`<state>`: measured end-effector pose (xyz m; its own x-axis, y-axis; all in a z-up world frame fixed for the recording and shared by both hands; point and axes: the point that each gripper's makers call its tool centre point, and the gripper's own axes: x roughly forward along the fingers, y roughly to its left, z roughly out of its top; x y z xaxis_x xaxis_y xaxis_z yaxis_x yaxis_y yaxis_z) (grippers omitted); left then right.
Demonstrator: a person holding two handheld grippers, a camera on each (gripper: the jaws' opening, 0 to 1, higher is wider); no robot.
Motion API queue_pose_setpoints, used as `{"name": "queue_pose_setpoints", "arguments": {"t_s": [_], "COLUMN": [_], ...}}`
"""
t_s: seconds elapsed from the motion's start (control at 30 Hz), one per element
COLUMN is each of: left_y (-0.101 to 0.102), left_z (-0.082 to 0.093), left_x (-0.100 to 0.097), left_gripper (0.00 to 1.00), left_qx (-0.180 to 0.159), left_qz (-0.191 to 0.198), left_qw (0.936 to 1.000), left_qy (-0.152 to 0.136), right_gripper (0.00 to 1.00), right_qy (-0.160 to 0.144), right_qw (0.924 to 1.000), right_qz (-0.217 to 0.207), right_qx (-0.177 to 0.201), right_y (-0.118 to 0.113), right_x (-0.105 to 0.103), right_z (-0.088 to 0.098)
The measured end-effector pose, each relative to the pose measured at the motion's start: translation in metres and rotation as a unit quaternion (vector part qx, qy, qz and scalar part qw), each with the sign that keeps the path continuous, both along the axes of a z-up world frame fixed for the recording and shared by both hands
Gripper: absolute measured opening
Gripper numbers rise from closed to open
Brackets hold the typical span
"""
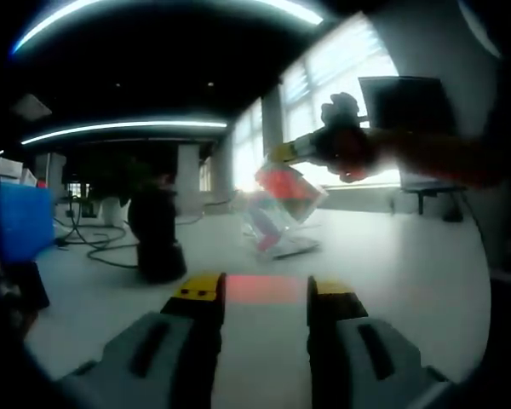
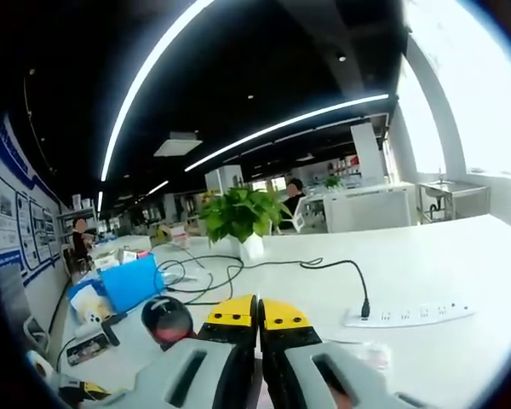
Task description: Clip sheet goods on table flip sheet goods clip sheet goods scan sheet goods put sheet goods back to table
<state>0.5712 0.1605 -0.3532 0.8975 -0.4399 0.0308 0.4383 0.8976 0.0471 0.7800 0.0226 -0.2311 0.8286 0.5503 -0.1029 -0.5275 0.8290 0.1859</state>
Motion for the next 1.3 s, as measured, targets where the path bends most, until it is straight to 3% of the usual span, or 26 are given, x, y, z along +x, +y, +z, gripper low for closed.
{"name": "queue_pose_setpoints", "arguments": {"t_s": [0.47,0.87,1.03,1.3], "left_y": [0.000,-0.001,-0.001,-0.002], "left_z": [0.002,0.001,0.001,0.001], "left_x": [-0.001,-0.001,-0.001,-0.002], "left_gripper": [0.30,0.30,0.30,0.30], "left_qx": [-0.004,-0.004,-0.007,-0.007], "left_qz": [-0.002,-0.006,-0.008,-0.013], "left_qw": [1.0000,1.0000,0.9999,0.9999], "left_qy": [-0.003,-0.003,-0.003,-0.004], "right_gripper": [0.00,0.00,0.00,0.00], "right_qy": [-0.041,-0.109,-0.143,-0.178], "right_qw": [0.9983,0.9921,0.9861,0.9812], "right_qz": [-0.014,-0.035,-0.044,-0.065], "right_qx": [0.038,0.051,0.072,0.039], "right_y": [0.023,0.037,0.037,0.045], "right_x": [0.005,0.013,0.018,0.022], "right_z": [0.007,0.016,0.018,0.017]}}
